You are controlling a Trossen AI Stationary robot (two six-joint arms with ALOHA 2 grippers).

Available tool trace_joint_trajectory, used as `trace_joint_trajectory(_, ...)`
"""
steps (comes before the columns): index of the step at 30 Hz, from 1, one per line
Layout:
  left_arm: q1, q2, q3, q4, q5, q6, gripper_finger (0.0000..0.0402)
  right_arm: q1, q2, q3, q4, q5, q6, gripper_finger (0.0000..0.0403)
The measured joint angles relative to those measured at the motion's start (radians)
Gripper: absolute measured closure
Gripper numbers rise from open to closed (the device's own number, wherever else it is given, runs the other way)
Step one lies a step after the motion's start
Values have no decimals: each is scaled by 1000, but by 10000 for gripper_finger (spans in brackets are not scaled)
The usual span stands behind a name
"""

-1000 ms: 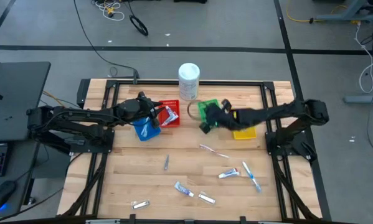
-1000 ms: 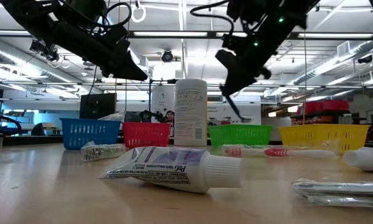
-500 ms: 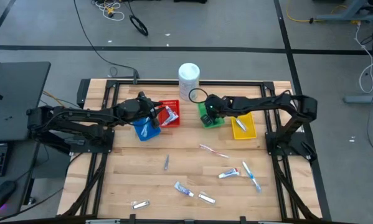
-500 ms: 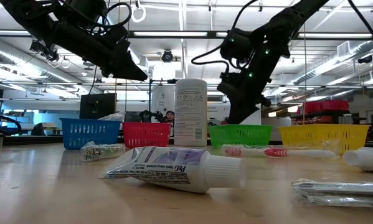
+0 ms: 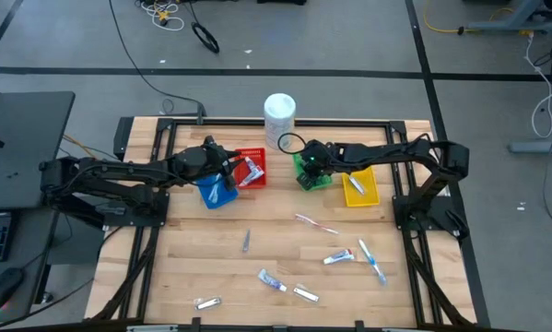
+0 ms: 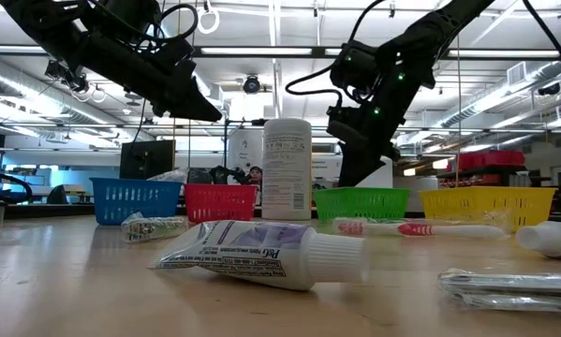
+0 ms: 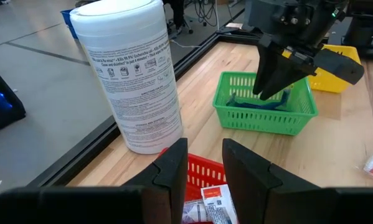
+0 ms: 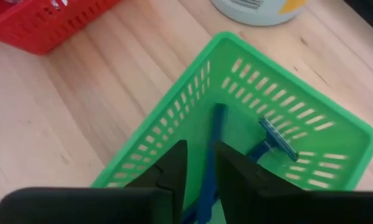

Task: Pick & Place Travel size toiletries
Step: Put the blue razor into the green bin, then put the nail cutter into the yellow bin

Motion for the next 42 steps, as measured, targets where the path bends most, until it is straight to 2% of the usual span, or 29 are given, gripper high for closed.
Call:
trace_joint_trajectory(7,0,0,0,2,0,-3,292,11,-76,21,-30,-36,-2,307)
trace_joint_trajectory(14,0,0,0,1,3,-69,292,92,-194,34,-95,-270,-3,307)
trace_joint_trajectory(17,0,0,0,0,53,-113,292,159,-205,34,-111,-354,-36,307)
trace_joint_trajectory(20,-8,0,0,-1,153,-139,292,239,-205,32,-118,-399,-108,307)
trace_joint_trajectory(24,-44,14,0,-1,239,-175,292,356,-197,-1,-64,-396,-190,307)
trace_joint_trajectory(33,-147,15,0,-4,202,-248,292,573,-122,-36,297,-392,-104,298)
trace_joint_trajectory(40,-196,15,1,0,201,-277,292,651,-19,-37,452,-390,4,257)
trace_joint_trajectory(42,-211,15,1,-1,201,-292,292,689,-14,-36,465,-361,35,249)
